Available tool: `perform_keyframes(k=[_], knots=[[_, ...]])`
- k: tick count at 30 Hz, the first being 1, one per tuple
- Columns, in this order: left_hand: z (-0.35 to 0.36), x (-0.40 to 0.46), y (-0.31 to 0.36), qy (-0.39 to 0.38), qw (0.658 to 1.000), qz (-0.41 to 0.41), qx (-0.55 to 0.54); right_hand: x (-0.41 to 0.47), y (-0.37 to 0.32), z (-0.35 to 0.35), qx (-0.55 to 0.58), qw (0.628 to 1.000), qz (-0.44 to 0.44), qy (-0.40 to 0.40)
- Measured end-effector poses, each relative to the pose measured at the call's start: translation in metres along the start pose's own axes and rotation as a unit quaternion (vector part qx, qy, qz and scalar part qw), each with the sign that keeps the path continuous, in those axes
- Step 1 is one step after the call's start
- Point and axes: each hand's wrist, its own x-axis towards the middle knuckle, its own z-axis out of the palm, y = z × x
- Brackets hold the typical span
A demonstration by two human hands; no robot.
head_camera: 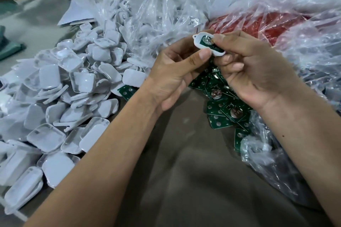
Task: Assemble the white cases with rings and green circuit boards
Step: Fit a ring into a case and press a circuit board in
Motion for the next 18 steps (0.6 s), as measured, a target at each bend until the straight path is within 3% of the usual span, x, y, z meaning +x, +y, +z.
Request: perform_keyframes(k=[5,9,14,18], knots=[[-0.002,0.002,0.005,-0.018,0.988,-0.083,-0.130,-0.005,0.002,0.006,-0.153,0.980,-0.102,0.074],[-0.007,0.004,0.006,-0.033,0.978,-0.109,-0.173,-0.005,0.003,0.007,-0.264,0.936,-0.217,0.090],[-0.012,0.004,0.004,-0.064,0.963,-0.132,-0.224,-0.003,-0.004,0.000,-0.390,0.873,-0.287,0.056],[-0.014,0.003,0.004,-0.080,0.955,-0.149,-0.242,-0.004,-0.005,0.000,-0.421,0.855,-0.300,0.031]])
